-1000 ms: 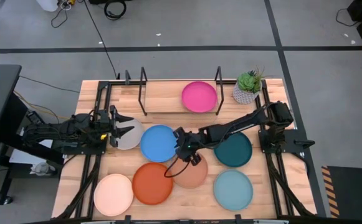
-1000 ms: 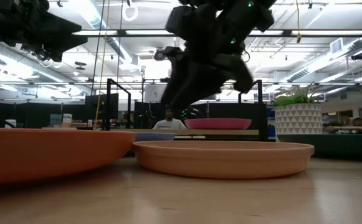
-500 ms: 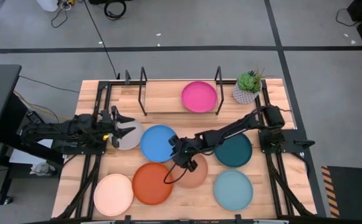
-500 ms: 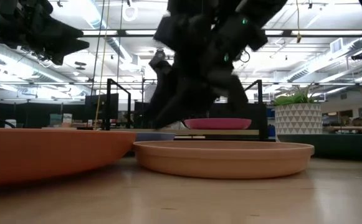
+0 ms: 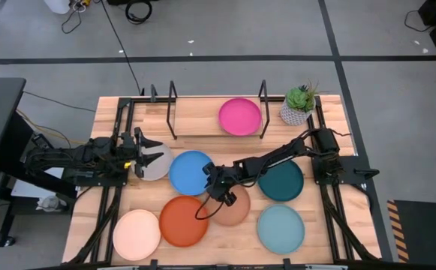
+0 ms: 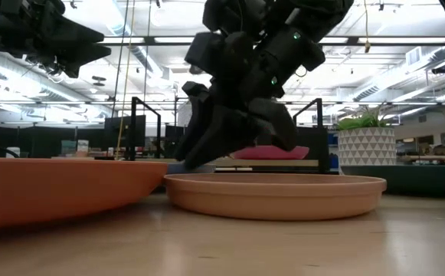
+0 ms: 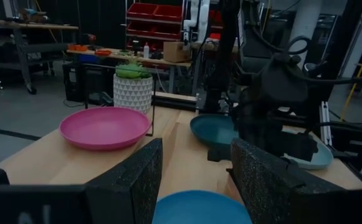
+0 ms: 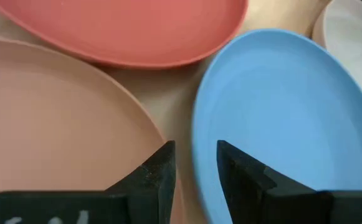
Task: Place and stack plates onto a shelf
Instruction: Stack the blue plate on top of the pink plate on the shelf
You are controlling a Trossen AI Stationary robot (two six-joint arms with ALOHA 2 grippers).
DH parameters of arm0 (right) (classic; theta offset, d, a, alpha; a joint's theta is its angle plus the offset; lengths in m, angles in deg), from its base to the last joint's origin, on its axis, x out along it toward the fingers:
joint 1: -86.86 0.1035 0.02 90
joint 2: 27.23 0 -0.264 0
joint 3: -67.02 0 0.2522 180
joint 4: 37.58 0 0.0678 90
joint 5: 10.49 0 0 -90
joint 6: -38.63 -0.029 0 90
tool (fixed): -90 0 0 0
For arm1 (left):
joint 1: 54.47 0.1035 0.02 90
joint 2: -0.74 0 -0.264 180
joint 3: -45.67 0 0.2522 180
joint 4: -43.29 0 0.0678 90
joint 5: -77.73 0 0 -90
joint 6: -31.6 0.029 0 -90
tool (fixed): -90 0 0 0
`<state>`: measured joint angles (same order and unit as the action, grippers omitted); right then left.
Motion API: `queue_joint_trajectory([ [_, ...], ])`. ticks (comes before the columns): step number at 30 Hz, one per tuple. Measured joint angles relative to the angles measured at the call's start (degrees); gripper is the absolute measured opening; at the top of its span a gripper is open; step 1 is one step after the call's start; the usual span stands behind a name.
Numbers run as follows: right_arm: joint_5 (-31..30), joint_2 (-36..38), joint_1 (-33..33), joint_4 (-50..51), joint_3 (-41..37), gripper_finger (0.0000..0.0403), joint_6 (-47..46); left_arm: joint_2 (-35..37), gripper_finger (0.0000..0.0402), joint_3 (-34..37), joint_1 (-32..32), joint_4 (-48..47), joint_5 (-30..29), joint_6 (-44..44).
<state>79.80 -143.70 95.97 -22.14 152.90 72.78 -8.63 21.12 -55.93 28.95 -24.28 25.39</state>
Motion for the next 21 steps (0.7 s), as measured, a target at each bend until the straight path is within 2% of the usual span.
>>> queue_joint_trajectory([
  [12,1.3,-0.2,-1.9,1.0,0.0,0.0109,0.0,0.0,0.0197,0.0,0.0,0.1,0.0,-0.2],
  [21,1.8,-0.2,-2.2,2.9,0.0,0.004,0.2,0.0,0.0197,0.0,0.0,0.1,0.0,0.0],
])
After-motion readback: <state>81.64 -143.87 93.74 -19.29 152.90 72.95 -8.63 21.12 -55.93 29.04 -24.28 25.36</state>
